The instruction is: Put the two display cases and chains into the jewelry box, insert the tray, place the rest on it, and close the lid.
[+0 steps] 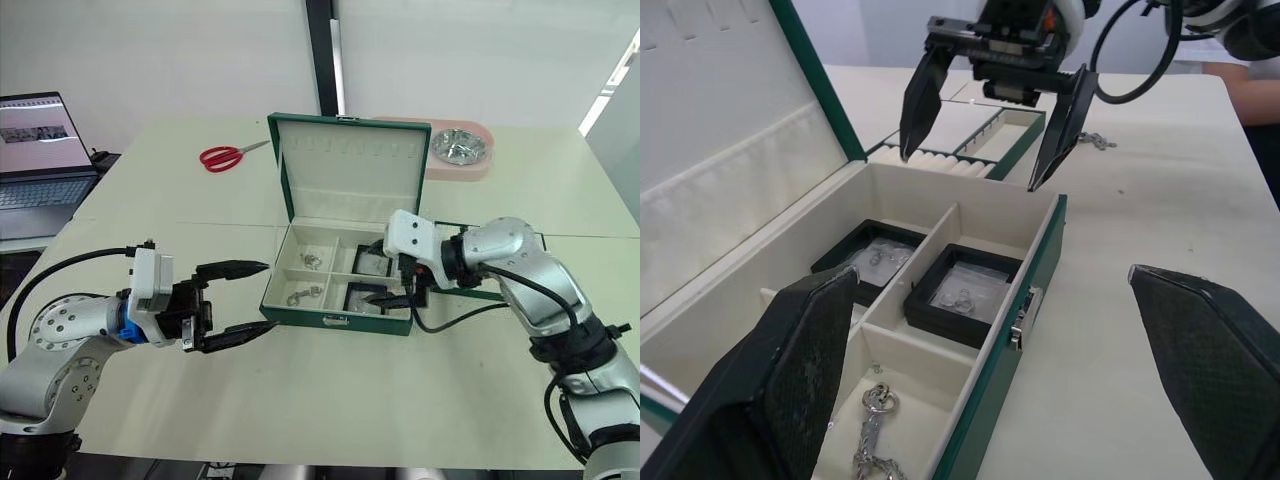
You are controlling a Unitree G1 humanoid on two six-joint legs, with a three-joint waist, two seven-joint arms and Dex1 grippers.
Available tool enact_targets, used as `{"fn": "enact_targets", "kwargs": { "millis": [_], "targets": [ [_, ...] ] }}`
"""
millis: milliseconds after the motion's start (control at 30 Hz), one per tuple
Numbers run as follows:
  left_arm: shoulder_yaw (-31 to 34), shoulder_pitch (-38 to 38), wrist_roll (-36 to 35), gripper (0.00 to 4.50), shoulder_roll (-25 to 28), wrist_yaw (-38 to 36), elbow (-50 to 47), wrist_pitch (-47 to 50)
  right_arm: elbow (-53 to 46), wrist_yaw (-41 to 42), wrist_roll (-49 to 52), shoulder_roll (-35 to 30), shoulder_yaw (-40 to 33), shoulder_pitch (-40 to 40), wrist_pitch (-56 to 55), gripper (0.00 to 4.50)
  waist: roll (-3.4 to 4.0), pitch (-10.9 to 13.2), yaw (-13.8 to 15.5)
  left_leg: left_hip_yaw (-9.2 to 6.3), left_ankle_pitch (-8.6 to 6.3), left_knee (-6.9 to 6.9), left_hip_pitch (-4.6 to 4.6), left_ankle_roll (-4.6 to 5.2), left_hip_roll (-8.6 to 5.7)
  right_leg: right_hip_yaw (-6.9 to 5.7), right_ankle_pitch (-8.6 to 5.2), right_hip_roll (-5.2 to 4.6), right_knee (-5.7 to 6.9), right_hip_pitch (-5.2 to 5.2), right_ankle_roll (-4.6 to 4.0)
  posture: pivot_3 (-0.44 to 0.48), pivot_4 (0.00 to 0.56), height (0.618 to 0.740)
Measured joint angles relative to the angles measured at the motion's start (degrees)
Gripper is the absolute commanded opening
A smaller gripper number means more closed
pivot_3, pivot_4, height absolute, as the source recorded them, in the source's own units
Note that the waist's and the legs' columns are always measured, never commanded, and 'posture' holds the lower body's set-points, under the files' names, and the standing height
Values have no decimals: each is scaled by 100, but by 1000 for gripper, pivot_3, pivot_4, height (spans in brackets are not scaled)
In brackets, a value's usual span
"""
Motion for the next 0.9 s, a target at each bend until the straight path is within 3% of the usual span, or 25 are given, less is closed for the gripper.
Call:
{"fn": "enact_targets", "kwargs": {
  "millis": [200, 333, 500, 700, 900],
  "targets": [
    [746, 193, -58, 4500, 14, 652, 416, 360, -1005, -505, 263, -204, -1570, 1484, -329, 4485, 0, 0, 16, -1, 0, -4, 1, 0, 0, -2, 0, 0, -4, 2, 0, 0, 150, 740],
    [1301, 491, 298, 4500, -65, 1059, 1038, 15, -1238, -584, 157, -358, -2738, 3108, -862, 4485, -3, 1, 27, 2, -1, -5, 5, 1, -1, 1, 0, -1, -5, 9, 0, 0, 150, 740],
    [1486, 818, 604, 4500, -331, 1212, 1552, -499, -1253, -620, 212, -194, -4124, 4673, -1232, 4485, -4, 0, 26, 2, -1, -7, 10, 1, -1, 1, 0, 0, -5, 14, 1, 0, 150, 740],
    [1598, 986, 839, 4500, -572, 1472, 2053, -977, -469, -732, 69, 169, -5095, 5715, -2213, 4485, -5, -1, 12, 7, -1, -9, 17, 1, -1, 6, -1, 0, -5, 17, 1, 0, 150, 740],
    [1754, 1198, 882, 4500, -788, 1868, 2312, -1086, 32, -947, 46, 540, -5544, 6477, -2759, 4485, -6, -2, 8, 11, -1, -11, 17, 1, 0, 11, -1, 0, -5, 14, 2, 0, 150, 740]
  ]
}}
